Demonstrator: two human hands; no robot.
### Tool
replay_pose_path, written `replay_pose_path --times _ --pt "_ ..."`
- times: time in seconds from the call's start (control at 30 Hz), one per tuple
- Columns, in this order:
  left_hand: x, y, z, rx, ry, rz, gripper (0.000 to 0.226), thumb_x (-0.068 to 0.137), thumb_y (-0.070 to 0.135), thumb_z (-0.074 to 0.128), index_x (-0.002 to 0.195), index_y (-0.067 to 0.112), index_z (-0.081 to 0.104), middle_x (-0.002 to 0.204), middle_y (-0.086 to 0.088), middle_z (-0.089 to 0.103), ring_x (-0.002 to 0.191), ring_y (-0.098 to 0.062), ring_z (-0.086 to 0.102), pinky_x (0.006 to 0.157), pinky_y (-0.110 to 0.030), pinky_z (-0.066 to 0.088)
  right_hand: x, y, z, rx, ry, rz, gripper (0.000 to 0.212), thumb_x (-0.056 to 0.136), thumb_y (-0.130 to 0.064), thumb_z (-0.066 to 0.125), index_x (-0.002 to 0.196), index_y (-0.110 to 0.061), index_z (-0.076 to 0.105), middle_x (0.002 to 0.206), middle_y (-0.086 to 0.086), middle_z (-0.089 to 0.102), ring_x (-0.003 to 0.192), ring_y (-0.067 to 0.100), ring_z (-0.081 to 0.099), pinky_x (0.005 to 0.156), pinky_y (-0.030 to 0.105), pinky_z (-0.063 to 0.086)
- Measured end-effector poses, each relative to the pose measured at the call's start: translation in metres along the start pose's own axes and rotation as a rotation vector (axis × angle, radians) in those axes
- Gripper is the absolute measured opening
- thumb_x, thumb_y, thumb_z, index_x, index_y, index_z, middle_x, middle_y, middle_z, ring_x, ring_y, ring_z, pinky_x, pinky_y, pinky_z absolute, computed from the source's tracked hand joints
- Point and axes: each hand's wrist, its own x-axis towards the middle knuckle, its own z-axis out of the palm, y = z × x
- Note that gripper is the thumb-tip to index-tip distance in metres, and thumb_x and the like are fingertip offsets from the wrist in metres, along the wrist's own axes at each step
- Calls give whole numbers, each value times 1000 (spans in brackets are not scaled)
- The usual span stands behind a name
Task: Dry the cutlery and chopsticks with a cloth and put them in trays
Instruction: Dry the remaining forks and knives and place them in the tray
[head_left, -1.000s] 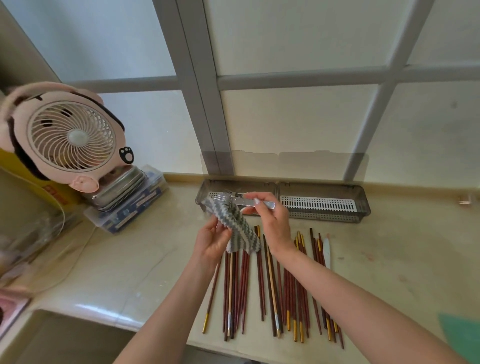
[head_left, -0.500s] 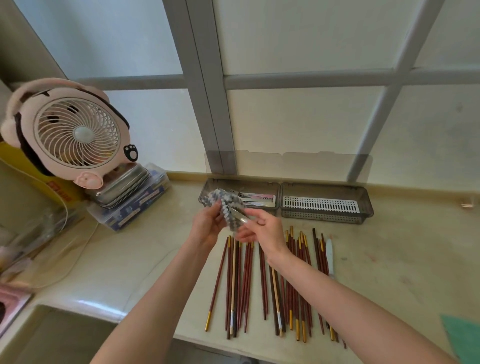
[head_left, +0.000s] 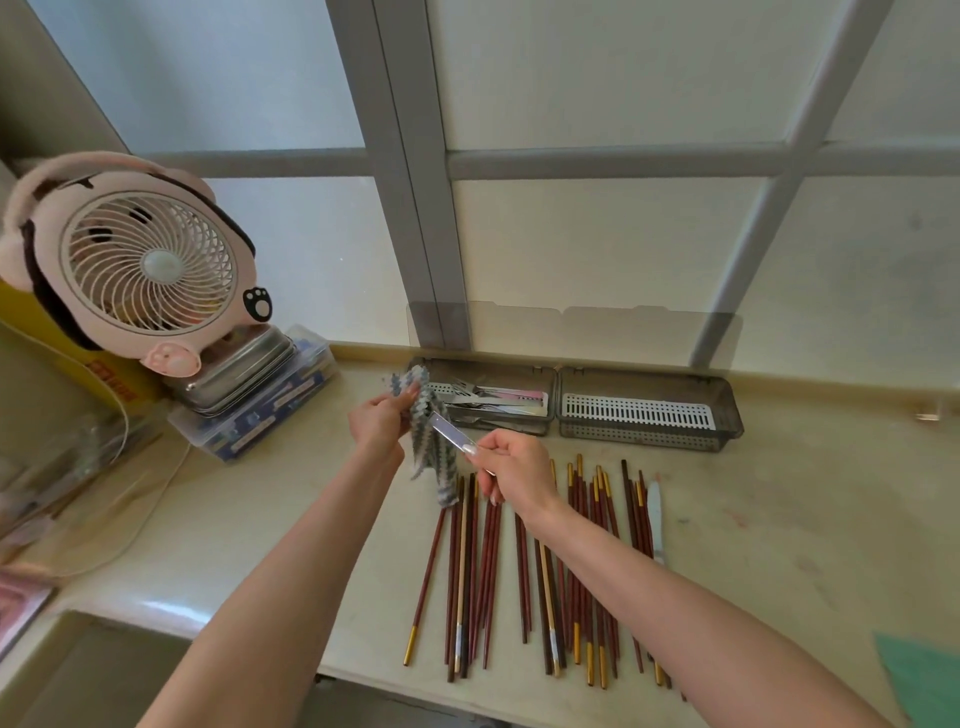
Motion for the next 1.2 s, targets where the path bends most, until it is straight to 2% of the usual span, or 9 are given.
replay_pose_path --times 0.1,0.17,0.27,0.4,0.47,0.6,0.8,1.03,1.2 --pt "15 8 -21 -188 148 -92 30 78 17 71 99 1 59 98 -11 65 81 -18 65 66 -24 54 -2 8 -9 42 29 14 14 91 -3 56 82 5 63 51 4 54 40 11 47 44 15 38" --pt "13 12 -30 -216 -18 -138 20 85 20 64 95 2 59 95 -12 65 79 -18 63 63 -27 53 -3 12 -18 108 41 29 13 91 -4 56 86 3 65 53 4 55 43 11 47 43 18 38" --pt "-6 0 -21 -200 -277 -209 22 94 22 50 103 4 59 90 -11 63 82 -20 59 73 -31 49 5 11 -21 196 76 41 14 91 -7 57 91 5 65 56 5 55 46 11 48 44 20 39" --pt "-25 -18 -1 -149 -421 -229 26 97 23 43 80 8 57 74 -8 63 74 -20 54 75 -32 43 13 4 -13 236 58 28 14 92 -6 57 91 6 63 55 5 55 44 11 48 43 20 39" --pt "-27 -21 7 -107 -475 -159 31 98 28 42 81 10 60 68 -3 65 70 -18 56 70 -30 45 14 6 -9 223 39 16 14 92 -6 56 90 6 62 53 5 54 42 10 46 43 20 37" --pt "-24 -19 17 -119 -408 -77 23 94 29 52 90 10 63 83 -5 64 72 -17 59 62 -26 50 21 8 -7 172 18 12 16 93 -11 57 91 4 64 53 1 51 43 9 43 50 20 37" --pt "-23 -9 28 -314 -244 -256 30 96 27 47 110 3 59 100 -15 64 87 -27 61 69 -38 49 21 12 -22 391 -457 36 33 93 -16 52 126 -18 53 85 6 68 73 16 61 69 28 53" --pt "-41 -22 31 -216 -249 -206 36 91 29 55 109 -2 61 108 -21 66 96 -33 64 84 -43 53 24 10 -20 401 -232 49 29 91 -3 55 120 1 58 82 16 69 68 23 67 63 36 59" --pt "-63 -24 36 -112 -321 -101 30 90 23 58 102 -4 64 82 -12 68 66 -18 67 51 -24 53 27 8 -14 392 -41 121 24 86 -6 64 106 0 53 75 15 67 56 22 65 54 33 58"
